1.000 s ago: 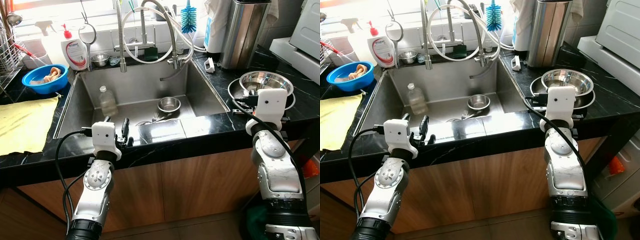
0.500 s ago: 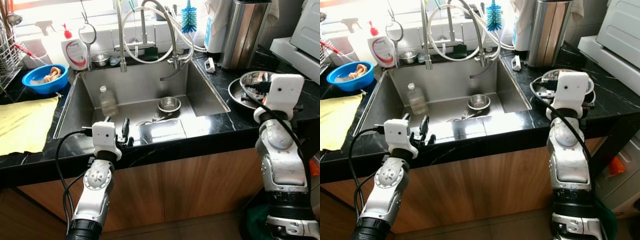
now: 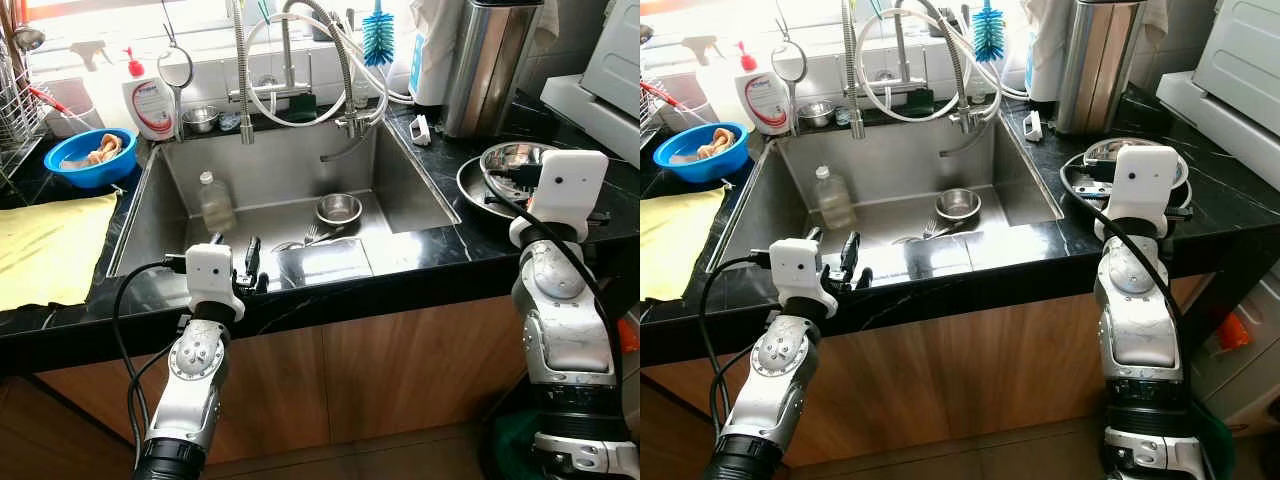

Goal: Kitchen organization

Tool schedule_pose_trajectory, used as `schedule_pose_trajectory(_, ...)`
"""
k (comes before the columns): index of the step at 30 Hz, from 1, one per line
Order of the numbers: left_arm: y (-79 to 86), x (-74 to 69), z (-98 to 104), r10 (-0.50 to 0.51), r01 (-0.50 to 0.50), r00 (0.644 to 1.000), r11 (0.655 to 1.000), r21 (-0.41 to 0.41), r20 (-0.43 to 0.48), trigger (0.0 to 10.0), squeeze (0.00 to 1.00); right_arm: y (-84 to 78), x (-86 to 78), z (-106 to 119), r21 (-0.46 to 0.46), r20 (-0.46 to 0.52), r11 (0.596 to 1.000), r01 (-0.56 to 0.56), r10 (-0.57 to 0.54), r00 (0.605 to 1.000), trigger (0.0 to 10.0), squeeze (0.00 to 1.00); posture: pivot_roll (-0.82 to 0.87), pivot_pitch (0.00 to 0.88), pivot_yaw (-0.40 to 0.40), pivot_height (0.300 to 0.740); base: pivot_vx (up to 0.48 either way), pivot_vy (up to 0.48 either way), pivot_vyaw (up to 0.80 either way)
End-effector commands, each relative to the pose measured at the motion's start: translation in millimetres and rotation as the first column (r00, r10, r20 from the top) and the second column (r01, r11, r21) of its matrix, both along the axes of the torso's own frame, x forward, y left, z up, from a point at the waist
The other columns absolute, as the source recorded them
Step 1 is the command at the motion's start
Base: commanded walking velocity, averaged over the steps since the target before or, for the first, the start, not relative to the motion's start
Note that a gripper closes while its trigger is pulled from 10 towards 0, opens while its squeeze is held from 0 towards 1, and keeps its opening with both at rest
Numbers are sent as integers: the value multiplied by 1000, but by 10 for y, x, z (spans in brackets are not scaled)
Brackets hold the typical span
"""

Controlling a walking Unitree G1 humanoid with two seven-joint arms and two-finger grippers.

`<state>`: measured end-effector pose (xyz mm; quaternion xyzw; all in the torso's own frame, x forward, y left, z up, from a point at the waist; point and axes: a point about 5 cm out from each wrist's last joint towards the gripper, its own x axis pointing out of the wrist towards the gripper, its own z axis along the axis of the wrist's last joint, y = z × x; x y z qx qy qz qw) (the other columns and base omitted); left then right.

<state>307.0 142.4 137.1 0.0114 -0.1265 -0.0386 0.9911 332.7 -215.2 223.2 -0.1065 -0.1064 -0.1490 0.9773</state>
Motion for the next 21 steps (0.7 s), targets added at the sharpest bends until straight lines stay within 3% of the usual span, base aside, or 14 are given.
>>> schedule_pose_trajectory(1, 11, 16, 9, 0, 0, 1000, 1000, 5, 6, 10000, 0, 4, 12, -48, 16, -27, 1000, -8, 8, 1000, 10000, 0, -179, 0, 86, 740, 0, 0, 0)
schedule_pose_trajectory(14, 31, 14, 12, 5, -5, 1000, 1000, 8, 5, 10000, 0, 58, 79, 18, 28, -24, 993, -117, 118, 993, 10000, 0, -177, 0, 90, 740, 0, 0, 0)
schedule_pose_trajectory(15, 29, 14, 12, 4, -5, 1000, 1000, 8, 4, 10000, 0, 55, 81, 20, 29, -27, 992, -120, 120, 992, 10000, 192, -175, 0, 89, 740, 0, 0, 0)
schedule_pose_trajectory(16, 28, 14, 12, 4, -4, 1000, 1000, 8, 4, 10000, 0, 46, 86, 17, 33, -31, 992, -121, 122, 992, 10000, 627, -175, 0, 89, 740, 0, 0, 0)
schedule_pose_trajectory(21, 31, 14, 6, 5, -5, 1000, 1000, 9, 2, 10000, 0, 23, 97, 15, 37, -31, 991, -127, 128, 991, 10000, 631, -175, 0, 89, 740, 0, 0, 0)
